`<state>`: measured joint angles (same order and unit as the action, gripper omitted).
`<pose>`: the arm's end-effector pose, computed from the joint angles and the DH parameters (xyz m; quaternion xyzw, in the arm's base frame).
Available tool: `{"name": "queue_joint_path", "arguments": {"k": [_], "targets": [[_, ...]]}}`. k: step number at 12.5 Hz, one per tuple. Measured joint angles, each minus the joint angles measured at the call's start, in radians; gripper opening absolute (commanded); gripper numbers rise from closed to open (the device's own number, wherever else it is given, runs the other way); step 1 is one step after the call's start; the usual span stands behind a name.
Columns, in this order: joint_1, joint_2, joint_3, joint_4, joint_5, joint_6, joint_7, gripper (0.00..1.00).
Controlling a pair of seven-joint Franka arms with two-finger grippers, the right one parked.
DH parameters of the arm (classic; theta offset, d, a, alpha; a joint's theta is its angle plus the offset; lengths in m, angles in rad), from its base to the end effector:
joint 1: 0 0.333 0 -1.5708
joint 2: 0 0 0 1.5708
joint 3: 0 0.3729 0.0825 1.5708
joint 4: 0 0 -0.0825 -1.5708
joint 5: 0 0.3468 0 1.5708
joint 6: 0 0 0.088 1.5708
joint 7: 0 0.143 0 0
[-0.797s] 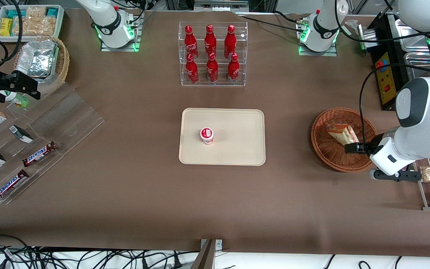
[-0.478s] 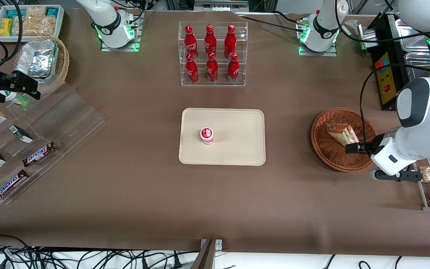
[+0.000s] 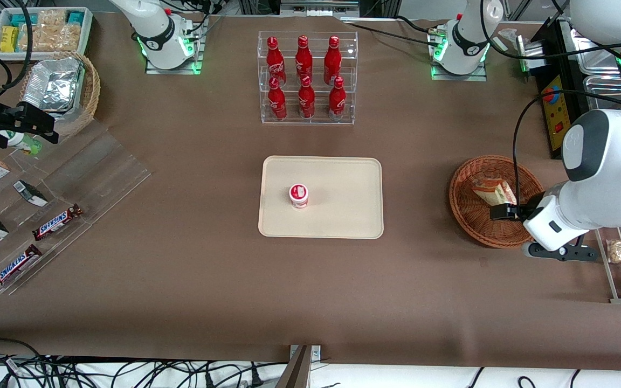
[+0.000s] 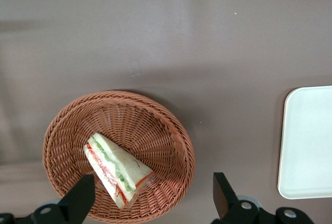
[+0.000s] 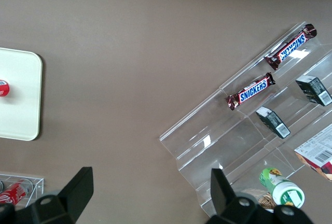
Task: Place sandwich from basket to tray
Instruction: 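Lower the open left gripper over the sandwich in the wicker basket, then close the left gripper on the wrapped sandwich's edge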
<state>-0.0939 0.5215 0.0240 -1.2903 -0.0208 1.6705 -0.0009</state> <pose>0.6786 -0.0540 0.4587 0.9969 -0.0338 -0.0706 0.0017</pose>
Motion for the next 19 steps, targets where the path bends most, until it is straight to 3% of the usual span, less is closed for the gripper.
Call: {"name": "queue_joint_path", "arguments": {"k": [3,8,14,17,19], "targets": [[0.022,0.000,0.016,0.000,0.001,-0.001,-0.019,1.00],[0.173,-0.054,0.022,-0.067,-0.023,0.009,-0.138,1.00],[0.166,-0.297,0.015,-0.703,-0.023,0.524,-0.404,1.00],[0.165,-0.351,0.010,-0.900,-0.023,0.725,-0.548,1.00],[0.157,-0.360,-0.016,-0.954,-0.020,0.778,-0.647,1.00]]}}
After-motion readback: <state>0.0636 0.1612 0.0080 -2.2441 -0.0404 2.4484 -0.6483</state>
